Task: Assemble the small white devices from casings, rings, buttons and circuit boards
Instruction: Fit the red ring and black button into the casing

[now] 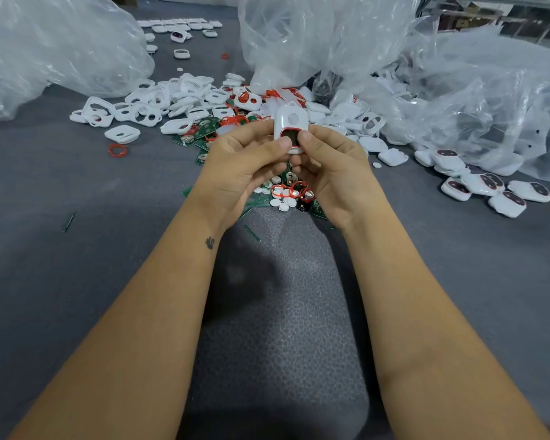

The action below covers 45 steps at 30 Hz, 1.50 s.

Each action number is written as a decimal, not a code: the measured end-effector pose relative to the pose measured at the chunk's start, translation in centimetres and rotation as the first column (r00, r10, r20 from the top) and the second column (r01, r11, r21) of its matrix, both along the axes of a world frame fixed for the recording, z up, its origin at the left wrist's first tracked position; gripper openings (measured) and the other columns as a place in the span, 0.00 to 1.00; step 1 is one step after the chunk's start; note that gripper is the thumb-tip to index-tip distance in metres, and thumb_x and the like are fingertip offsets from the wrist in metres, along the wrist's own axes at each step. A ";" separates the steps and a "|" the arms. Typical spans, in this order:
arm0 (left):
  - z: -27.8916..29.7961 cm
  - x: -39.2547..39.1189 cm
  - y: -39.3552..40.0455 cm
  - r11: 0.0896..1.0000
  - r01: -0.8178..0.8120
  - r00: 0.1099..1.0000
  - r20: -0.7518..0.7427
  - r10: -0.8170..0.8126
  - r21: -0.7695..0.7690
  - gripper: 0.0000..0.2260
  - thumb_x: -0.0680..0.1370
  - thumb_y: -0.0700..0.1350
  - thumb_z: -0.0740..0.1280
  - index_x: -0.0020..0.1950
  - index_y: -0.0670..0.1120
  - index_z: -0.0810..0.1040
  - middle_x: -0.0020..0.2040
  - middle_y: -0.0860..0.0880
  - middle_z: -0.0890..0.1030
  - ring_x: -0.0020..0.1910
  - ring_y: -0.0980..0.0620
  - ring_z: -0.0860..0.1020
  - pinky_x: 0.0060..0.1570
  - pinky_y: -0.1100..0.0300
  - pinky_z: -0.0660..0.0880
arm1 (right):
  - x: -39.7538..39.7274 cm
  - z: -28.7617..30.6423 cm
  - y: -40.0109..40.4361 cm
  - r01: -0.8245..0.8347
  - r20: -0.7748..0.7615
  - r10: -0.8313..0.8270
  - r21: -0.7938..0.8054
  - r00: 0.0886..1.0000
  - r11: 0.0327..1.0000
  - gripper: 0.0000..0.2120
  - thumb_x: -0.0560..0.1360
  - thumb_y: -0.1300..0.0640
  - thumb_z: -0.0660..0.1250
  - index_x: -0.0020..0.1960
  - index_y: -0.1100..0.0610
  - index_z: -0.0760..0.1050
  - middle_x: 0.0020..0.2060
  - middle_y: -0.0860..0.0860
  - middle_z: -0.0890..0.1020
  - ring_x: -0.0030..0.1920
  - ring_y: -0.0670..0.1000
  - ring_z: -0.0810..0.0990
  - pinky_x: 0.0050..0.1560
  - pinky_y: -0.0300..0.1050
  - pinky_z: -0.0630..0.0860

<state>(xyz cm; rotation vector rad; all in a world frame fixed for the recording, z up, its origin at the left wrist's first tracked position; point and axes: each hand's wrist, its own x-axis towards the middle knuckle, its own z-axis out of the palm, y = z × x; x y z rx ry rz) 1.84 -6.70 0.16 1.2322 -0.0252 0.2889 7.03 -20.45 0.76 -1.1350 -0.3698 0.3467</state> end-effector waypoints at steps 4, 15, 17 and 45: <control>-0.3 0.2 -0.1 0.997 -0.070 0.997 -0.012 0.071 0.030 0.06 0.78 0.36 0.67 0.50 0.43 0.82 0.39 0.49 0.86 0.39 0.56 0.83 0.41 0.68 0.78 | 0.0 0.0 0.1 0.004 0.035 -0.003 -0.024 0.999 1.000 0.05 0.77 0.66 0.65 0.50 0.61 0.79 0.32 0.50 0.82 0.33 0.44 0.79 0.41 0.37 0.77; -0.9 0.6 -0.2 0.923 -0.225 0.974 0.091 0.207 0.313 0.12 0.73 0.30 0.70 0.53 0.43 0.81 0.45 0.50 0.85 0.45 0.54 0.83 0.47 0.63 0.78 | -0.2 -0.8 1.3 0.310 0.290 -0.243 -0.212 0.926 0.927 0.15 0.72 0.73 0.67 0.43 0.52 0.79 0.39 0.51 0.84 0.44 0.51 0.84 0.51 0.48 0.81; -0.9 0.7 0.0 0.942 -0.205 0.979 0.077 0.191 0.264 0.12 0.74 0.29 0.69 0.54 0.40 0.80 0.47 0.45 0.84 0.47 0.51 0.82 0.50 0.59 0.78 | -0.2 -0.8 1.4 0.277 0.278 -0.221 -0.184 0.935 0.943 0.13 0.72 0.73 0.67 0.45 0.55 0.79 0.39 0.52 0.84 0.43 0.50 0.83 0.49 0.45 0.81; -0.1 0.0 0.3 0.983 0.181 0.964 0.195 -0.179 0.008 0.11 0.68 0.45 0.71 0.49 0.47 0.86 0.48 0.50 0.85 0.50 0.52 0.81 0.54 0.61 0.75 | -0.1 0.1 -0.6 -0.305 0.035 0.308 0.270 0.951 0.913 0.10 0.72 0.65 0.61 0.52 0.63 0.74 0.42 0.53 0.83 0.43 0.48 0.80 0.50 0.40 0.77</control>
